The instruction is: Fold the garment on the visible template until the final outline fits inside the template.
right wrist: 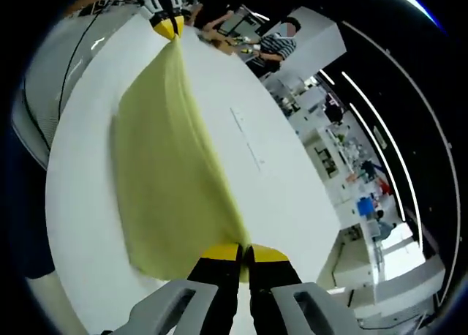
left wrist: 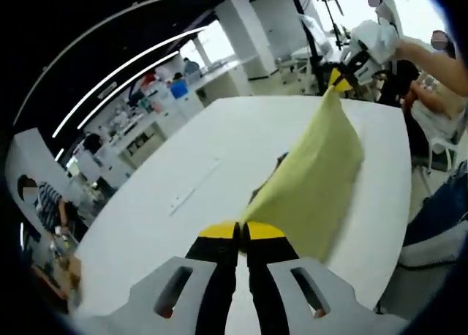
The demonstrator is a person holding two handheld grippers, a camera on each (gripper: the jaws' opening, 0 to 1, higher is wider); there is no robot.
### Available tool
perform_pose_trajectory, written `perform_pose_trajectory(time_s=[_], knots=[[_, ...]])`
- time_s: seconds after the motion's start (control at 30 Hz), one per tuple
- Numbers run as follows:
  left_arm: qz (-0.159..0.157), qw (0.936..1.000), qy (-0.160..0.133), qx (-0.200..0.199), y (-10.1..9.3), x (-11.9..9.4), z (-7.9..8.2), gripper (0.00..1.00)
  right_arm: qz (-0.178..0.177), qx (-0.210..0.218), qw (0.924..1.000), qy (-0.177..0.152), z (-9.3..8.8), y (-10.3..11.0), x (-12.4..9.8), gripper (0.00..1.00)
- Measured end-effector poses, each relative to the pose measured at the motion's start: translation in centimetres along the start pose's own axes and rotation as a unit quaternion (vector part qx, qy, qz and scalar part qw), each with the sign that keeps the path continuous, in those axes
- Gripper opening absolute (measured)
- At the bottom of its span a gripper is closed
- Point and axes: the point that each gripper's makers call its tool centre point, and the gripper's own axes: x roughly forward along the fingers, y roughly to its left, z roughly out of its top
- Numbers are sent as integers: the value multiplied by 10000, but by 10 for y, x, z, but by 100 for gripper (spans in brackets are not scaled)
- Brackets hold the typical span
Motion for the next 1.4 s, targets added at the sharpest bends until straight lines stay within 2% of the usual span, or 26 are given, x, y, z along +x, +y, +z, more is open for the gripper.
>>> perform_pose_trajectory(time_s=[0.37,0.47,0.63,0.7,0.83,1.0,1.1,1.4], knots=[[90,9998,80,-175,13,37,-13,1,-16,405,9991,112,-9,-4,36,0],[190,9989,380,186,15,47,-25,1,102,678,9976,79,-10,-1,48,0],[199,9988,362,271,17,67,-33,1,195,953,9951,178,-18,0,69,0],[206,9988,402,210,19,75,-39,1,260,1027,9942,195,-21,1,78,0],[-10,9985,368,-410,17,94,-51,1,353,999,9939,316,-28,4,94,0],[-166,9953,529,-793,17,110,-71,1,522,1043,9924,384,-32,11,109,0],[-166,9956,509,-767,18,120,-78,1,614,983,9922,448,-34,14,119,0],[-250,9938,754,-776,14,145,-101,1,994,1006,9882,584,-48,26,143,0]])
